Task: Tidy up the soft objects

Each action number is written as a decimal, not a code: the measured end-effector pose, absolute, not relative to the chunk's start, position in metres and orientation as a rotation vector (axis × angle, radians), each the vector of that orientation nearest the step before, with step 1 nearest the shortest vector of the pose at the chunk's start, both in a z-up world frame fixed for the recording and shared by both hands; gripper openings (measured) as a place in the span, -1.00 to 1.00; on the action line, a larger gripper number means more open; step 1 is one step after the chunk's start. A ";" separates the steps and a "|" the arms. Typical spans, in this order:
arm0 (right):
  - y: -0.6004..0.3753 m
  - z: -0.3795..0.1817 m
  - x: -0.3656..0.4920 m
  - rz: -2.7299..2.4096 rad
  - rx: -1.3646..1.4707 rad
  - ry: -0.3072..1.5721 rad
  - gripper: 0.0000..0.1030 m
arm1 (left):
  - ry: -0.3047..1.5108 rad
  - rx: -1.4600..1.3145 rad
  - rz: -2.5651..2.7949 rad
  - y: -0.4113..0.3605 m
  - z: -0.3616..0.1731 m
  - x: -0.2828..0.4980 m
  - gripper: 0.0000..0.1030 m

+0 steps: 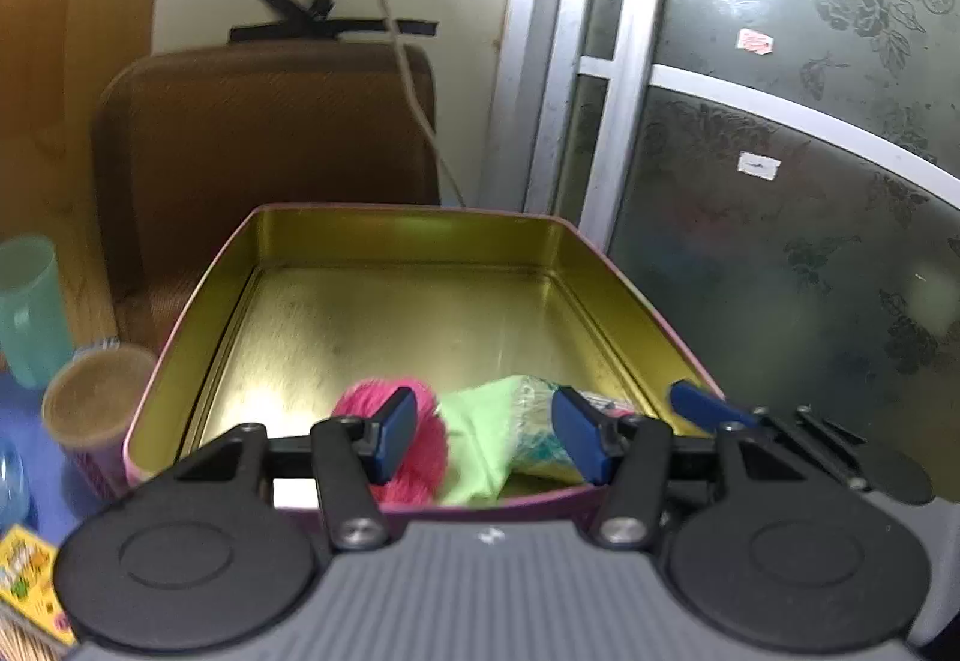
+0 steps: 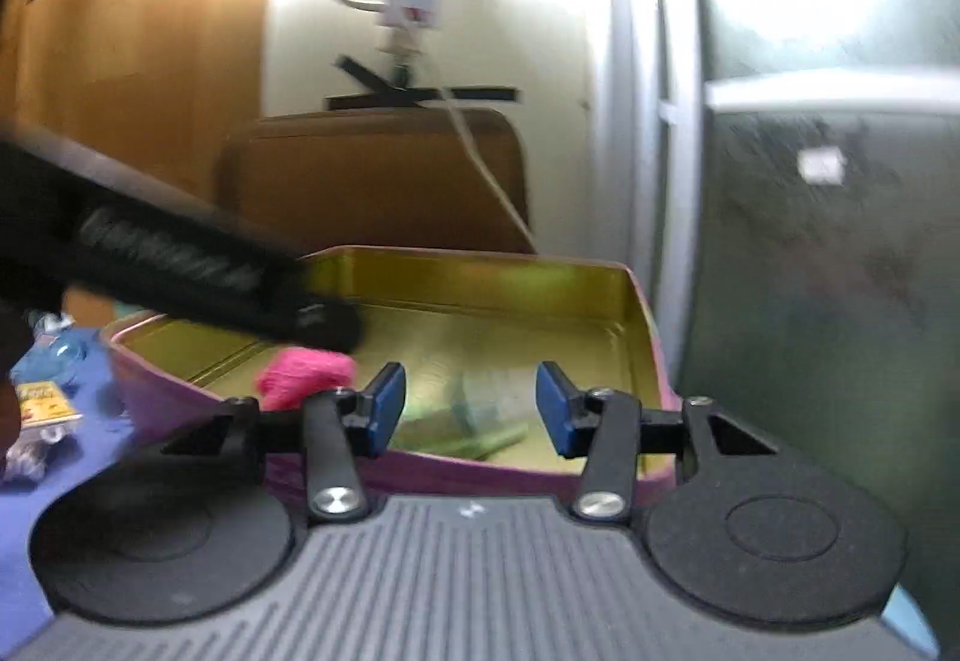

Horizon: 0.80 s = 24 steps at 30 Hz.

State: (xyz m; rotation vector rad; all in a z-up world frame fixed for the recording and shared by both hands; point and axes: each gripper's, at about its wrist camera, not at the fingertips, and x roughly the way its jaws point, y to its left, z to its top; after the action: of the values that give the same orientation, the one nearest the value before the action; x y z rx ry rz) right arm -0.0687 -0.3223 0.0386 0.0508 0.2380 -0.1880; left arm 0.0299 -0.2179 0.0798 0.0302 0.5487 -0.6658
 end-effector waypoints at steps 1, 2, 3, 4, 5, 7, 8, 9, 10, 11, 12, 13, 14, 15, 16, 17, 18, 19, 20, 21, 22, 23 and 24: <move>-0.325 0.037 -0.076 -0.182 0.083 0.226 -0.01 | 0.551 0.028 -0.658 -0.212 0.078 0.028 -0.01; -0.325 0.036 -0.081 -0.179 0.098 0.214 -0.01 | 0.548 0.030 -0.645 -0.207 0.077 0.026 -0.01; -0.323 0.035 -0.085 -0.182 0.097 0.208 -0.01 | 0.543 0.033 -0.633 -0.202 0.077 0.024 0.00; -0.321 0.034 -0.088 -0.181 0.095 0.206 -0.01 | 0.537 0.034 -0.620 -0.195 0.077 0.020 0.02; -0.317 0.034 -0.090 -0.173 0.100 0.201 -0.01 | 0.533 0.034 -0.610 -0.187 0.077 0.017 0.03; -0.311 0.035 -0.096 -0.144 0.120 0.188 -0.01 | 0.522 0.022 -0.592 -0.164 0.077 0.006 0.06; -0.305 0.036 -0.098 -0.125 0.124 0.179 -0.01 | 0.516 0.015 -0.581 -0.152 0.077 0.001 0.07; -0.301 0.038 -0.098 -0.105 0.122 0.174 -0.01 | 0.510 0.007 -0.571 -0.141 0.077 -0.004 0.09; -0.294 0.040 -0.096 -0.078 0.116 0.175 -0.01 | 0.502 -0.007 -0.554 -0.124 0.075 -0.011 0.12; -0.286 0.041 -0.096 -0.050 0.109 0.180 0.00 | 0.499 -0.016 -0.533 -0.109 0.073 -0.016 0.13; -0.278 0.041 -0.097 -0.019 0.102 0.188 0.00 | 0.500 -0.024 -0.509 -0.095 0.071 -0.019 0.13; -0.268 0.041 -0.096 0.018 0.093 0.202 0.00 | 0.504 -0.033 -0.479 -0.079 0.067 -0.023 0.13; -0.259 0.040 -0.094 0.049 0.090 0.218 0.00 | 0.511 -0.038 -0.449 -0.063 0.063 -0.026 0.13; -0.250 0.038 -0.092 0.082 0.091 0.238 0.00 | 0.520 -0.040 -0.415 -0.048 0.059 -0.028 0.13; -0.241 0.036 -0.089 0.120 0.097 0.262 0.00 | 0.530 -0.043 -0.378 -0.032 0.054 -0.030 0.13; -0.233 0.034 -0.086 0.158 0.099 0.287 0.00 | 0.538 -0.046 -0.342 -0.017 0.050 -0.032 0.13; -0.224 0.031 -0.083 0.189 0.103 0.312 0.00 | 0.543 -0.048 -0.310 -0.004 0.047 -0.032 0.13; -0.215 0.029 -0.080 0.220 0.106 0.336 0.00 | 0.550 -0.043 -0.260 0.010 0.042 -0.033 0.13; -0.206 0.028 -0.077 0.252 0.106 0.360 0.00 | 0.556 -0.036 -0.216 0.021 0.039 -0.033 0.13; -0.197 0.026 -0.075 0.280 0.100 0.380 0.00 | 0.560 -0.033 -0.183 0.029 0.036 -0.032 0.13; -0.188 0.025 -0.074 0.299 0.088 0.393 0.01 | 0.563 -0.035 -0.154 0.039 0.031 -0.031 0.16; -0.179 0.024 -0.071 0.317 0.069 0.406 0.07 | 0.567 -0.044 -0.130 0.048 0.027 -0.030 0.17; -0.170 0.023 -0.070 0.329 0.051 0.415 0.10 | 0.576 -0.059 -0.108 0.056 0.022 -0.029 0.18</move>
State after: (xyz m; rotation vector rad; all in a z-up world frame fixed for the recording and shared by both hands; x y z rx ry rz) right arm -0.0703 -0.1704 0.0234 0.0511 0.4149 0.3291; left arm -0.0285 0.0563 0.0220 -0.0587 0.5757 -0.1084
